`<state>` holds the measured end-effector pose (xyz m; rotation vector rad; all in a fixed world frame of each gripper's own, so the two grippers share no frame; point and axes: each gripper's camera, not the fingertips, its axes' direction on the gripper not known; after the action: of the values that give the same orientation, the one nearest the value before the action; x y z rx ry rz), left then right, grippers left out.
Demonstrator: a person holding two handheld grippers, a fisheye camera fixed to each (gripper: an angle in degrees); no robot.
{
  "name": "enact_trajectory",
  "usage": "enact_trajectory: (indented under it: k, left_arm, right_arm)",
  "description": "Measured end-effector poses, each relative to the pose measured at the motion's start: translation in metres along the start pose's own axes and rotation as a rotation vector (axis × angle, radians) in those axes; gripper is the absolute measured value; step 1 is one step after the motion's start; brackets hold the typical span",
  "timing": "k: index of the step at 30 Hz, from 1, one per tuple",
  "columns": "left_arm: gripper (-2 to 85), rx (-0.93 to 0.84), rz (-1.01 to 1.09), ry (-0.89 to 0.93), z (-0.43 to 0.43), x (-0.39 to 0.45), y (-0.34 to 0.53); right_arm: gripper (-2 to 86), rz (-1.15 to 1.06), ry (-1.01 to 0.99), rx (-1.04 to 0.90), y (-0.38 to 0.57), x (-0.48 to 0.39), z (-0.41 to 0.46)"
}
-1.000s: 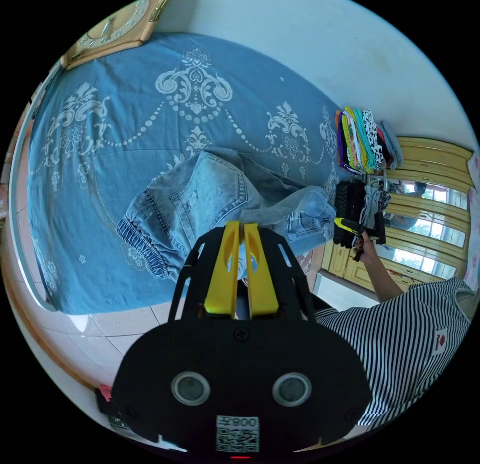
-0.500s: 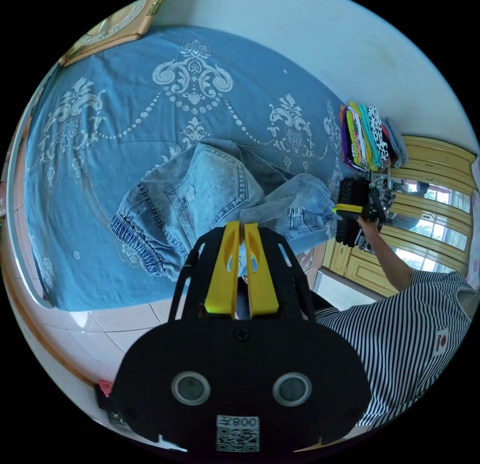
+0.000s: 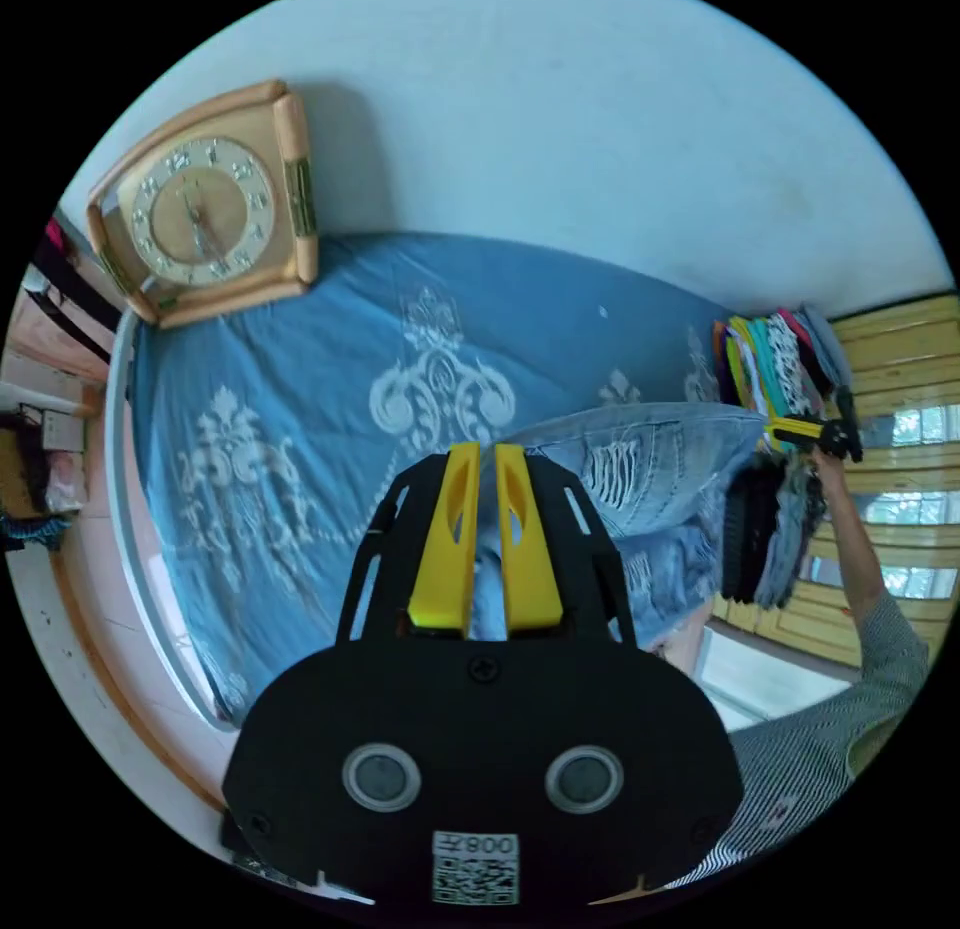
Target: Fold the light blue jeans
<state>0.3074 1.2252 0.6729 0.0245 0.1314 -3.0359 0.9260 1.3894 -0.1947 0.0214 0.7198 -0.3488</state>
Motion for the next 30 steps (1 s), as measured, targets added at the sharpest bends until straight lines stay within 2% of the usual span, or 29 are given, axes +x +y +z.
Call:
enact_trajectory:
  k: [2,4,6,9,11,14,17,19,25,30]
  left_arm:
    - [0.7,0.082,-0.032,-0.129,-0.015,-0.001,-0.019]
    - [0.9,0.105,-0.051,-0.149,-0.024,-0.006,-0.011]
    - [1.2,0.105,-0.028,-0.125,-0.025,-0.015,0.016]
    - [2.7,-0.003,-0.101,-0.078,-0.007,-0.051,0.089]
    - [4.9,-0.129,-0.249,-0.012,0.017,-0.089,0.165]
    - [7.2,-0.234,-0.504,0.111,0.039,-0.134,0.263]
    - [8.4,-0.229,-0.691,0.200,0.043,-0.166,0.330]
    - [8.8,-0.200,-0.734,0.239,0.040,-0.178,0.351]
    - [7.7,-0.246,-0.579,0.275,0.037,-0.183,0.351]
    - [3.8,-0.277,-0.478,0.252,0.006,-0.183,0.366]
  right_arm:
    - [4.1,0.068,0.084,-0.016,-0.039,0.009,-0.002]
    - [3.4,0.078,0.107,-0.018,-0.055,0.002,0.004]
    - [3.8,0.043,0.081,0.029,-0.060,-0.017,0.011]
    - [5.2,-0.084,-0.086,0.115,-0.047,-0.078,0.032]
    - [6.8,-0.230,-0.292,0.122,-0.028,-0.151,0.058]
    - [8.3,-0.454,-0.478,0.040,-0.001,-0.260,0.089]
    - [8.9,-0.606,-0.539,-0.016,0.021,-0.345,0.106]
    - [9.1,-0.633,-0.478,-0.027,0.026,-0.374,0.114]
    - [8.8,-0.615,-0.371,-0.068,0.029,-0.402,0.144]
    - [2.3,-0.582,-0.374,-0.122,0.030,-0.406,0.171]
